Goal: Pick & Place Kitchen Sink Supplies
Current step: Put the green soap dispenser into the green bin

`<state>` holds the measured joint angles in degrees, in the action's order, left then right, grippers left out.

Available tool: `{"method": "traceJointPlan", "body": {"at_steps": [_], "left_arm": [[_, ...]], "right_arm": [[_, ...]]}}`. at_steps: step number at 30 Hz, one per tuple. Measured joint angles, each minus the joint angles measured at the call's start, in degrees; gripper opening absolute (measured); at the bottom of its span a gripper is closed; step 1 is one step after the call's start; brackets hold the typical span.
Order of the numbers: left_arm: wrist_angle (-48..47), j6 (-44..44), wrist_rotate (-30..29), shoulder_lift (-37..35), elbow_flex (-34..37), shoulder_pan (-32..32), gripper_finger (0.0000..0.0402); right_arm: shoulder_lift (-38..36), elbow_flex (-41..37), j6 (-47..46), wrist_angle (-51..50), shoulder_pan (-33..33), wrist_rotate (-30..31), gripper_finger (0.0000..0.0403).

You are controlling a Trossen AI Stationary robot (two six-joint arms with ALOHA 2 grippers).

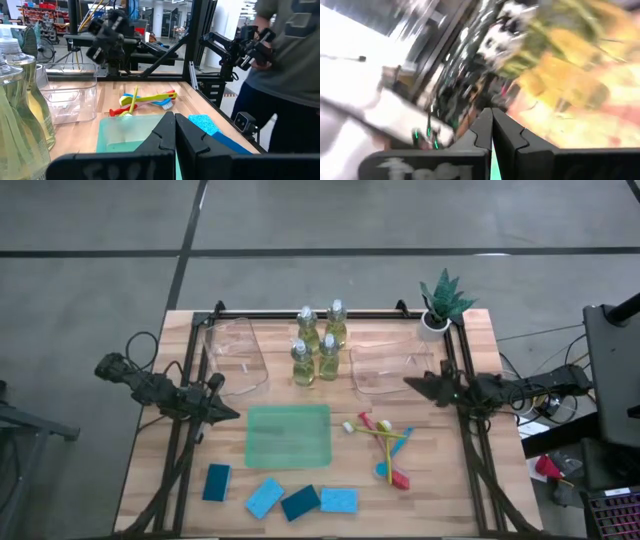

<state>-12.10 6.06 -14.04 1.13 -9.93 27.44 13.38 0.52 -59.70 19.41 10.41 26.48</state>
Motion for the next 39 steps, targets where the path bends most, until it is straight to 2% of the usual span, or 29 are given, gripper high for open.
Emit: {"method": "traceJointPlan", "body": {"at_steps": [3, 6, 9, 11, 15, 22, 25, 28, 33, 39], "left_arm": [[0.0, 0.0, 0.0, 0.0, 0.0, 0.0, 0.0000], [0.0, 0.0, 0.0, 0.0, 0.0, 0.0, 0.0000], [-0.1, 0.0, 0.0, 0.0, 0.0, 0.0, 0.0000], [-0.2, 0.0, 0.0, 0.0, 0.0, 0.0, 0.0000], [-0.4, 0.0, 0.0, 0.0, 0.0, 0.0, 0.0000], [-0.4, 0.0, 0.0, 0.0, 0.0, 0.0, 0.0000], [-0.4, 0.0, 0.0, 0.0, 0.0, 0.0, 0.0000], [-0.4, 0.0, 0.0, 0.0, 0.0, 0.0, 0.0000], [-0.4, 0.0, 0.0, 0.1, 0.0, 0.0, 0.0000], [-0.4, 0.0, 0.0, 0.1, 0.0, 0.0, 0.0000]], "right_arm": [[0.0, 0.0, -7.4, 0.0, 0.0, 0.6, 0.0008], [-0.1, 0.0, -7.9, 0.0, 0.0, 1.0, 0.0008], [0.4, 0.0, -13.9, 0.9, 0.0, 5.2, 0.0008], [1.1, 0.0, -10.7, 3.7, 0.0, 5.9, 0.0008], [3.4, 0.0, 0.6, 9.3, 0.0, 3.7, 0.0008], [8.9, 0.0, 5.9, 11.0, -1.2, 1.8, 0.0016], [10.6, 3.2, 9.0, 12.0, -2.9, -3.4, 0.0043], [13.0, 9.6, 16.6, 3.6, -4.5, -8.0, 0.0083], [19.7, 20.2, 26.9, -13.9, -7.4, -6.7, 0.0159], [31.1, 30.1, 33.6, -18.2, -12.6, -6.4, 0.0236]]}}
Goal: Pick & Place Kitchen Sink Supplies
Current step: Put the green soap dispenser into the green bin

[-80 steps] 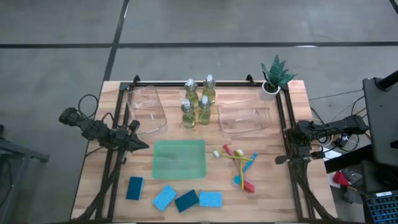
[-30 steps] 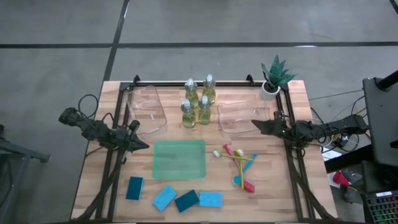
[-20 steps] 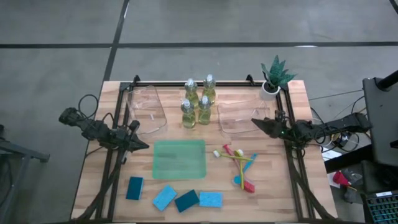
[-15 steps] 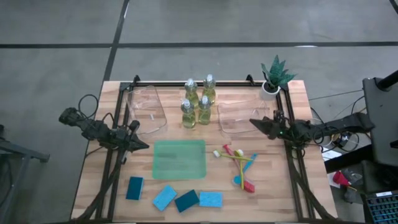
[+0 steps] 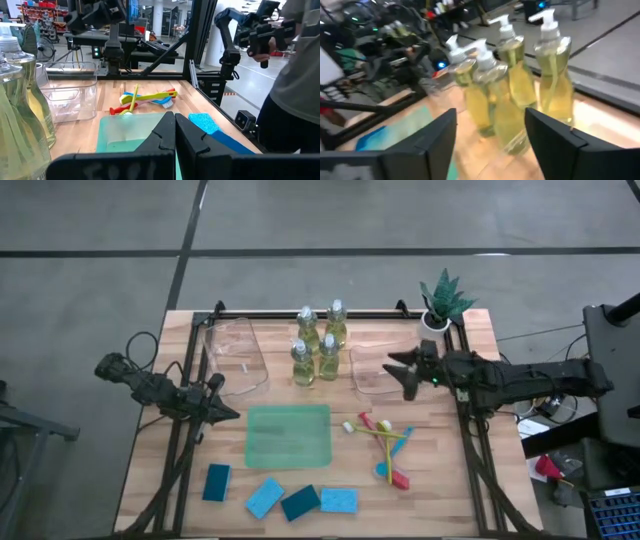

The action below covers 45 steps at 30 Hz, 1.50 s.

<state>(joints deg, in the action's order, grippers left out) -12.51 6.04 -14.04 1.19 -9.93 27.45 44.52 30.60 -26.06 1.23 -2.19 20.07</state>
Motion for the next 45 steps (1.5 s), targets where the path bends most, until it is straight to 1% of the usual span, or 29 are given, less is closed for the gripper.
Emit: {"method": "traceJointPlan", "body": {"at_steps": [3, 5, 9, 14, 20, 22, 26, 32, 35, 41, 45], "left_arm": [[0.0, 0.0, 0.0, 0.0, 0.0, 0.0, 0.0000], [0.0, 0.0, 0.0, 0.0, 0.0, 0.0, 0.0000], [0.0, 0.0, 0.0, 0.0, 0.0, 0.0, 0.0000], [0.0, 0.0, 0.0, 0.0, 0.0, 0.0, 0.0000], [0.0, 0.0, 0.0, 0.0, 0.0, 0.0, 0.0000], [0.0, 0.0, 0.0, 0.0, 0.0, 0.0, 0.0000], [0.0, 0.0, 0.0, 0.0, 0.0, 0.0, 0.0000], [0.0, 0.0, 0.0, 0.0, 0.0, 0.0, 0.0000], [0.0, 0.0, 0.0, 0.0, 0.0, 0.0, 0.0000], [0.0, 0.0, 0.0, 0.0, 0.0, 0.0, 0.0000], [0.0, 0.0, 0.0, 0.0, 0.0, 0.0, 0.0000]], "right_arm": [[6.7, 5.1, 1.3, -0.1, -2.1, 1.2, 0.0269], [11.6, 8.1, 3.9, -1.4, -3.4, 1.5, 0.0288], [21.2, 14.7, 6.6, -2.9, -5.5, 0.5, 0.0317], [32.1, 22.7, 7.3, -7.4, -6.8, -2.2, 0.0337], [40.7, 30.4, 11.5, -11.3, -6.7, -3.6, 0.0339], [42.7, 32.2, 11.6, -13.1, -6.7, -3.8, 0.0336], [45.4, 34.4, 13.7, -13.3, -6.7, -3.8, 0.0332], [48.2, 35.5, 14.2, -13.0, -7.0, -3.7, 0.0331], [48.1, 34.9, 14.2, -12.6, -7.1, -3.6, 0.0331], [47.5, 32.1, 14.2, -6.2, -8.2, -3.6, 0.0331], [47.5, 29.9, 13.2, -4.3, -9.2, -3.6, 0.0332]]}}
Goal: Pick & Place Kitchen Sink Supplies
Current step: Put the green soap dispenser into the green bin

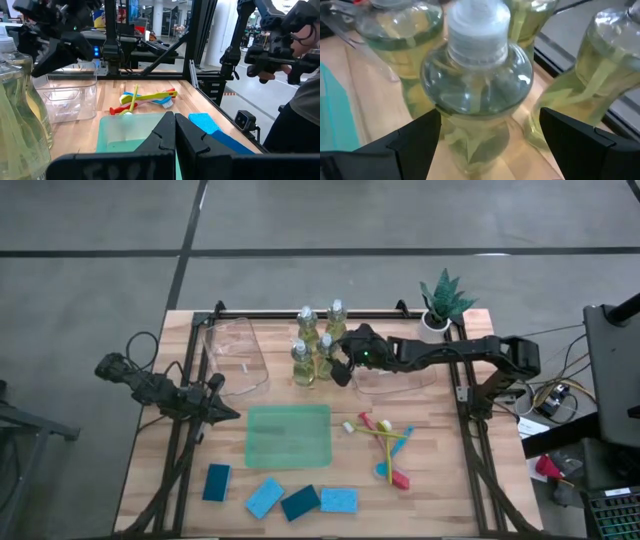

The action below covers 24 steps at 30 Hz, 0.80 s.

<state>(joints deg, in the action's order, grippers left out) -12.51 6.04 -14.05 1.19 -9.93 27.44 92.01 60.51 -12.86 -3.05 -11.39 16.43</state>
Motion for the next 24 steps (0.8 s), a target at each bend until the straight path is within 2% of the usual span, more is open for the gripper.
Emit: {"method": "traceJointPlan", "body": {"at_steps": [11, 17, 24], "left_arm": [[0.0, 0.0, 0.0, 0.0, 0.0, 0.0, 0.0000], [0.0, 0.0, 0.0, 0.0, 0.0, 0.0, 0.0000], [0.0, 0.0, 0.0, 0.1, 0.0, 0.0, 0.0000]], "right_arm": [[0.0, -6.1, 2.3, 14.3, -0.7, -0.3, 0.0345], [0.2, -9.2, 3.2, 20.2, -1.2, -3.4, 0.0345], [3.8, -10.5, 5.2, 25.7, -2.0, -6.2, 0.0343]]}}
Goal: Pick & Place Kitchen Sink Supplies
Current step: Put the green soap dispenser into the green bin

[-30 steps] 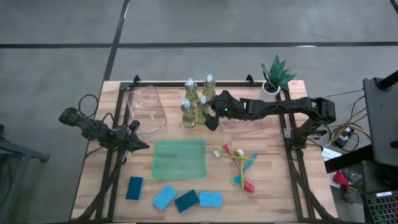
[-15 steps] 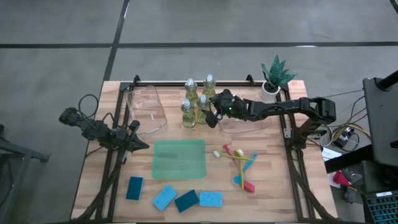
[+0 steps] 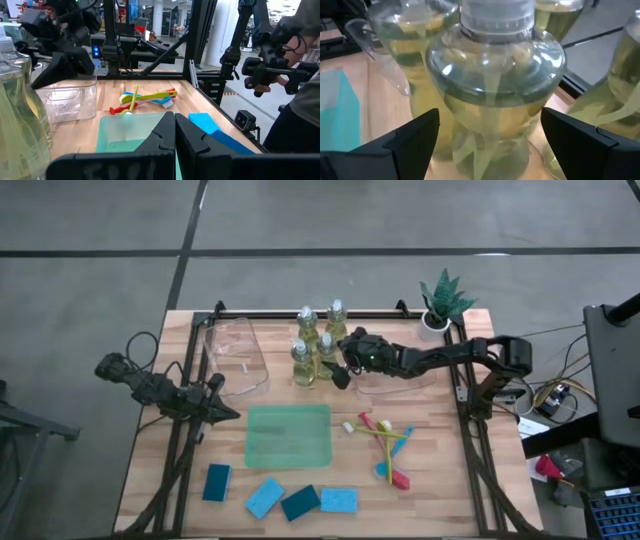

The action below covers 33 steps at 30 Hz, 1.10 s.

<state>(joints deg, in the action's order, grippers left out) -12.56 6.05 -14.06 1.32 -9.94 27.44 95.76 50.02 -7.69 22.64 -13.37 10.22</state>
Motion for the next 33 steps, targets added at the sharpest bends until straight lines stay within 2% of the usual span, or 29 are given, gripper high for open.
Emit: {"method": "traceJointPlan", "body": {"at_steps": [15, 26, 33], "left_arm": [[-0.1, 0.1, -0.2, 0.1, 0.0, 0.0, 0.0000], [-0.1, 0.2, -0.2, 0.1, 0.0, 0.0, 0.0000], [-0.1, 0.2, -0.2, 0.1, 0.0, 0.0, 0.0000]], "right_arm": [[1.6, 2.4, -1.0, 3.4, -0.4, -0.2, 0.0322], [1.5, 2.5, -2.5, 3.1, -0.4, -0.1, 0.0232], [1.0, 3.7, -2.5, 2.2, -0.4, 0.2, 0.0235]]}}
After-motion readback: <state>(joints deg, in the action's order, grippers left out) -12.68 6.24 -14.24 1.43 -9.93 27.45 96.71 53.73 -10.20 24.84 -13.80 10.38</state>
